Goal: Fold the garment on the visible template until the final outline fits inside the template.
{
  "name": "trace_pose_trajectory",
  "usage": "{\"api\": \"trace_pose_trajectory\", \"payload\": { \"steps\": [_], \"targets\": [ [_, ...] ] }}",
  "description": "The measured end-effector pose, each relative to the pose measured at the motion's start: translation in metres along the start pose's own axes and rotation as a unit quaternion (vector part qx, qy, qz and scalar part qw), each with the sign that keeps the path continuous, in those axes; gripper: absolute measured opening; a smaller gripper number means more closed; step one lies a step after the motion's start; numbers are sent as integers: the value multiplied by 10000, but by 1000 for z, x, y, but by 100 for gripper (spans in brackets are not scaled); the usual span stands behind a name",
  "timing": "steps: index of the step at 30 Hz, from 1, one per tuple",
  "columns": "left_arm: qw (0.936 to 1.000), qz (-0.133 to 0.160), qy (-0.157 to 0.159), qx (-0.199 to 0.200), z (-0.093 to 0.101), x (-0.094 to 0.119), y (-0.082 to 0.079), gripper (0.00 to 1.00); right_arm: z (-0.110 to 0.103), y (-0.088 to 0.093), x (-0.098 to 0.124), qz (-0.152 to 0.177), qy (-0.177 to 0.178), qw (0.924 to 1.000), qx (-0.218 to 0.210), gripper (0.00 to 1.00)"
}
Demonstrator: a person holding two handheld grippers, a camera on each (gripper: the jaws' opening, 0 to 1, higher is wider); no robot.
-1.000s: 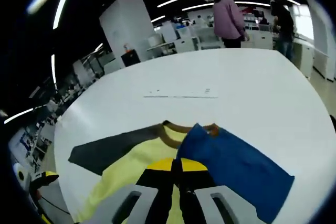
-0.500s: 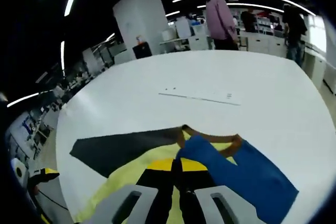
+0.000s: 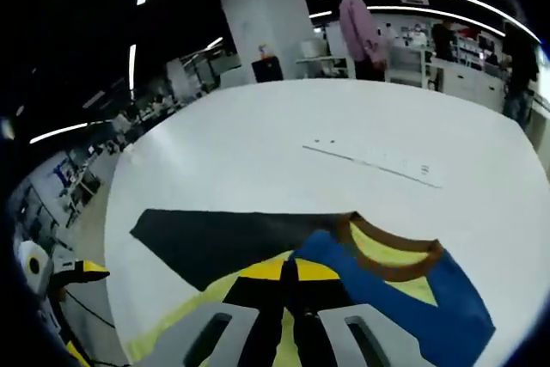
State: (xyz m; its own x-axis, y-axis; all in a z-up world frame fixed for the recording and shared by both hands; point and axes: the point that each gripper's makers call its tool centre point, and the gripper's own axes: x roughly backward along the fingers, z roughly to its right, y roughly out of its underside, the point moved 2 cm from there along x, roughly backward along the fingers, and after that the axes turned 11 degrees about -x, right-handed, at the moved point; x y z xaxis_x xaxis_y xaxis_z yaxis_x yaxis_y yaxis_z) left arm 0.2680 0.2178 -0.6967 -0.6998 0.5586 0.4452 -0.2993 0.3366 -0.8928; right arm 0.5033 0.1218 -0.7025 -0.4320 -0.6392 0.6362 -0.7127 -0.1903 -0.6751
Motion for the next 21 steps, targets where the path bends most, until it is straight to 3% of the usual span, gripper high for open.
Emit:
{"api": "trace_pose_trajectory", "payload": {
  "steps": [8,21],
  "targets": [
    [10000,12,-30,7,-3,1,2,99,-28,20,-10,-373,-390,9973,495,0],
    [9999,123,-69,55,-3,3,0,99,-63,47,-15,-690,-753,9919,756,0]
  ]
}}
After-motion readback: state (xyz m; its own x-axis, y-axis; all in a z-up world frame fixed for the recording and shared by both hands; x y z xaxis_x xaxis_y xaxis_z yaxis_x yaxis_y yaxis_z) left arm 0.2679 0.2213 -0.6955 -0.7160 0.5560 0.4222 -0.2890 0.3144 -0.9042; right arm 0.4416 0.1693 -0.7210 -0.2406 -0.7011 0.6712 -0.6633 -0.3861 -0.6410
